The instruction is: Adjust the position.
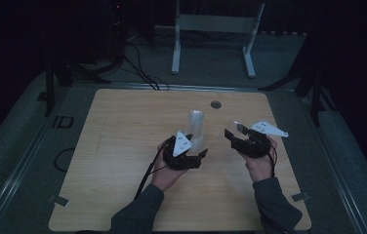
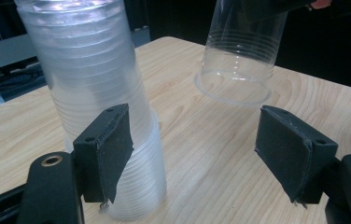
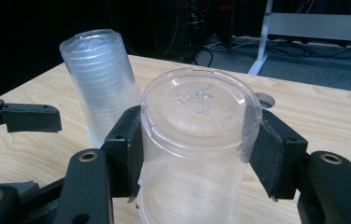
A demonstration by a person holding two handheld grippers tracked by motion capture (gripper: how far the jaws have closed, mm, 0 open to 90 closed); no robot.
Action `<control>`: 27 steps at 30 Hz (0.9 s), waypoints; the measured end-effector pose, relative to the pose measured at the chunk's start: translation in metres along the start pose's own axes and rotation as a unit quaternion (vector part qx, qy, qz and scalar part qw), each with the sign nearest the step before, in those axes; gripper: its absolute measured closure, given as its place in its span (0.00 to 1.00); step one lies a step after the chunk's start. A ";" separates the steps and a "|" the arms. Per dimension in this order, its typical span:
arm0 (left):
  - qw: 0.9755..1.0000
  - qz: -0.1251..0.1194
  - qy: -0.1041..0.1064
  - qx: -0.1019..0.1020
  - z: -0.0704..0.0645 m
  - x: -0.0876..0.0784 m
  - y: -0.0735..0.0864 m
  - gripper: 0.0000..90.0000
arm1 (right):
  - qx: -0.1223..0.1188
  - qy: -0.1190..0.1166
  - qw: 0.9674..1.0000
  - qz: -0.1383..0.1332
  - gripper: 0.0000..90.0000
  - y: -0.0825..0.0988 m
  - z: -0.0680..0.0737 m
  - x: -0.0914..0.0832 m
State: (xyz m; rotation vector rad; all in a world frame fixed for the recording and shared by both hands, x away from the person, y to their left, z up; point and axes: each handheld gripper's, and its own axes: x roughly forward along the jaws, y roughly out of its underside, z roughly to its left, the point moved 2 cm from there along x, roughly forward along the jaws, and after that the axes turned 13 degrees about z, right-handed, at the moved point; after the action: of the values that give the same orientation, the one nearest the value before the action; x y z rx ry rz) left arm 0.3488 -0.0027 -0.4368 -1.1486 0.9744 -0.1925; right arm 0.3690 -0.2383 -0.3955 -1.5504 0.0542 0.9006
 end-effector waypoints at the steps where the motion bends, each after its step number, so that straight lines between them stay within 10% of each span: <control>1: 1.000 0.000 0.001 0.000 0.000 0.000 0.000 0.29 | 0.000 0.000 1.000 0.000 0.46 0.001 0.000 0.000; 27: 1.000 0.005 0.012 0.015 -0.013 0.009 -0.001 0.29 | 0.020 -0.016 1.000 -0.008 0.46 0.015 0.005 0.001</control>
State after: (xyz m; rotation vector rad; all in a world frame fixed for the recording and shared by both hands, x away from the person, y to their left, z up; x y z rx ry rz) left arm 0.3449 -0.0172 -0.4417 -1.1164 0.9948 -0.2118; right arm 0.3595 -0.2370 -0.4076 -1.4976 0.0360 0.9070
